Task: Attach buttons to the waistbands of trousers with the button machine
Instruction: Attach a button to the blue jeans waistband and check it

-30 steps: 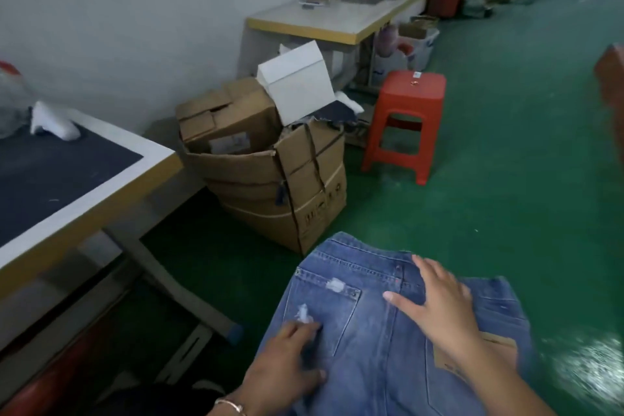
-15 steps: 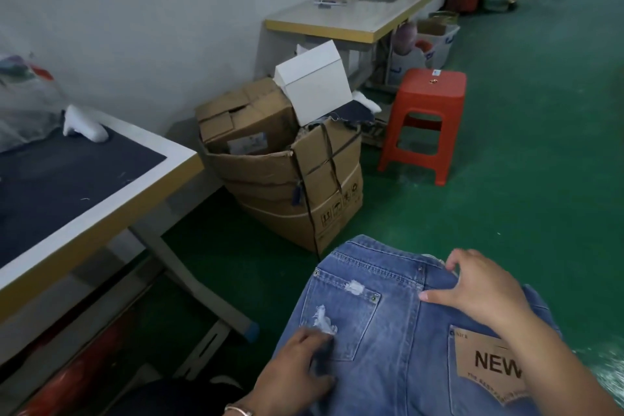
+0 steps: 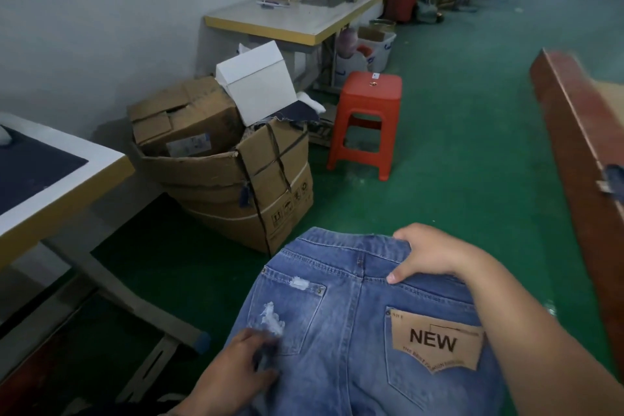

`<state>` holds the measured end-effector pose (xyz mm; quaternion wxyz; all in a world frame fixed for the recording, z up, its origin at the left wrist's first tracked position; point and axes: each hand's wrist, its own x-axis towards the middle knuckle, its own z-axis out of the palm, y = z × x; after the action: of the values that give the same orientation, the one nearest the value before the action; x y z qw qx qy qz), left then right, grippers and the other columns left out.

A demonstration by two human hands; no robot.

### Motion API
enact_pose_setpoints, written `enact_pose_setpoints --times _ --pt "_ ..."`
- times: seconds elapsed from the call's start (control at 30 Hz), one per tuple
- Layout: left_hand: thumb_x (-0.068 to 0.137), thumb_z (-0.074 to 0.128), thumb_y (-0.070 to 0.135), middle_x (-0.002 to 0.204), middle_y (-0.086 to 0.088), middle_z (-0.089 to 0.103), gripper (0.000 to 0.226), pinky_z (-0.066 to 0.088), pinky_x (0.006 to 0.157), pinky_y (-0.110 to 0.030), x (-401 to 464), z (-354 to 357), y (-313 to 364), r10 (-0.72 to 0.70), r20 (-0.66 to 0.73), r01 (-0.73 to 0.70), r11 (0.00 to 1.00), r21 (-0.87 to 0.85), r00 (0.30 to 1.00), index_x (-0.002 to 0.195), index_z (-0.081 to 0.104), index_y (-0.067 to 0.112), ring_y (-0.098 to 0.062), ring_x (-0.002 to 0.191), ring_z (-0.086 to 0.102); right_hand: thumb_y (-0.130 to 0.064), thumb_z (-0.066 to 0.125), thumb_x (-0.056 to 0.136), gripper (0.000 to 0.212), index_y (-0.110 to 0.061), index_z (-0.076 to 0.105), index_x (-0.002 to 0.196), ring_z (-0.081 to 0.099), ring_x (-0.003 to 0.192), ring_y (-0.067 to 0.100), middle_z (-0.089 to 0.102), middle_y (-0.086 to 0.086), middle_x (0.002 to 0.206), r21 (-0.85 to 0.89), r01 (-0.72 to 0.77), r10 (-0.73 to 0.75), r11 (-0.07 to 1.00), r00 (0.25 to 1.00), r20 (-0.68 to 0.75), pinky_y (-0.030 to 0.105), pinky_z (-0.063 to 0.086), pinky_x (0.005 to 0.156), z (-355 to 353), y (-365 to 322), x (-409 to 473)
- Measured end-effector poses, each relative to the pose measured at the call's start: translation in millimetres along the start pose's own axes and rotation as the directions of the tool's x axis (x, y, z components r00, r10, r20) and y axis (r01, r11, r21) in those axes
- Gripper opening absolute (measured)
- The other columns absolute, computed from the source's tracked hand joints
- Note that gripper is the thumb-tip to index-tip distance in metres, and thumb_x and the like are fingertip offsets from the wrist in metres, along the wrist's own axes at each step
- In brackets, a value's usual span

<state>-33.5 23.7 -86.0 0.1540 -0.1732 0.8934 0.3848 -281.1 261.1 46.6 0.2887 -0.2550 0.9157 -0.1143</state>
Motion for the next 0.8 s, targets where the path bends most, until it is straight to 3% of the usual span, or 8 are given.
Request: enact_pose_setpoints --times 0.17,0.27,0.37,0.43,0.53,0.6,0.67,0.8 --pt "0.084 0.074 0.029 0.121 0.017 0.047 0.028 0.045 0.085 -0.009 -5.4 -2.6 5.7 0.032 -0.048 -0.034 0.999 -0.031 0.998 0.103 0.058 0.043 0.002 0.094 0.06 -0.038 0.082 0.067 0.042 -0.019 0.045 0.069 0.049 0.073 0.014 0.047 -0.009 0.077 -0.206 0.055 -0.085 0.977 0.987 -0.138 0.031 0.036 0.059 1.1 -18.5 -14.2" --pt "0.086 0.073 0.029 0.118 0.017 0.047 0.026 0.044 0.081 -0.006 -12.2 -10.3 7.6 0.038 -0.082 -0.043 0.998 -0.052 0.996 0.098 0.058 0.047 0.002 0.095 0.058 -0.012 0.07 0.075 0.032 -0.014 0.04 0.065 0.034 0.055 0.01 0.036 -0.004 0.064 -0.033 0.2 -0.201 0.979 0.979 -0.042 0.031 0.024 0.053 3.5 -32.6 -30.1" --pt "0.084 0.074 0.035 0.123 0.016 0.044 0.033 0.047 0.081 -0.011 -21.5 -28.3 12.0 0.003 -0.145 -0.015 0.997 -0.081 0.989 0.109 0.054 0.044 -0.001 0.098 0.058 -0.002 0.06 0.076 0.005 -0.003 0.055 0.077 0.03 0.051 0.006 0.035 -0.003 0.059 0.073 0.36 -0.355 0.93 0.932 -0.073 0.029 0.022 0.052 -8.7 -46.0 -58.8" --pt "0.081 0.077 0.033 0.13 0.01 0.044 0.053 0.047 0.088 -0.014 -27.9 -46.9 15.4 0.008 -0.226 -0.033 0.994 -0.107 0.974 0.125 0.048 0.038 -0.002 0.107 0.056 0.004 0.057 0.078 0.024 -0.012 0.068 0.092 0.046 0.056 0.004 0.054 -0.004 0.063 0.2 0.461 -0.45 0.865 0.888 -0.098 0.026 0.033 0.055 -22.6 -58.2 -84.7" --pt "0.073 0.085 0.032 0.139 0.014 0.037 0.085 0.042 0.097 -0.019 -44.9 -86.8 30.7 0.03 -0.292 -0.11 0.959 -0.261 0.956 0.141 0.035 0.043 -0.004 0.125 0.044 0.017 0.051 0.075 0.056 -0.027 0.069 0.105 0.064 0.104 0.01 0.07 -0.015 0.103 0.351 0.64 -0.636 0.683 0.758 -0.145 0.018 0.047 0.086 -46.1 -86.5 -123.9" --pt "0.061 0.088 0.038 0.142 0.019 0.036 0.095 0.037 0.105 -0.027 -62.7 -117.2 45.3 0.075 -0.277 -0.182 0.906 -0.383 0.958 0.135 0.032 0.06 -0.003 0.132 0.036 0.023 0.044 0.07 0.057 -0.018 0.071 0.099 0.067 0.092 0.009 0.071 -0.008 0.097 0.384 0.747 -0.785 0.542 0.614 -0.086 0.016 0.049 0.077 -60.6 -109.3 -143.7" --pt "0.053 0.086 0.044 0.145 0.02 0.037 0.1 0.032 0.114 -0.036 -85.6 -144.8 60.5 0.148 -0.265 -0.251 0.874 -0.416 0.953 0.131 0.029 0.07 0.0 0.137 0.032 0.031 0.042 0.068 0.057 -0.01 0.072 0.094 0.069 0.083 0.01 0.071 -0.002 0.09 0.457 0.745 -0.833 0.486 0.553 -0.016 0.015 0.051 0.069 -74.5 -131.6 -155.6" --pt "0.059 0.079 0.029 0.15 0.016 0.041 0.106 0.027 0.117 -0.051 -141.0 -190.6 87.1 0.34 -0.323 -0.459 0.77 -0.443 0.883 0.14 0.022 0.064 -0.003 0.142 0.033 0.032 0.044 0.061 0.051 0.002 0.069 0.095 0.07 0.082 0.02 0.068 0.019 0.088 0.482 0.79 -0.903 0.378 0.429 0.005 0.024 0.055 0.068 -93.5 -180.5 -163.4"
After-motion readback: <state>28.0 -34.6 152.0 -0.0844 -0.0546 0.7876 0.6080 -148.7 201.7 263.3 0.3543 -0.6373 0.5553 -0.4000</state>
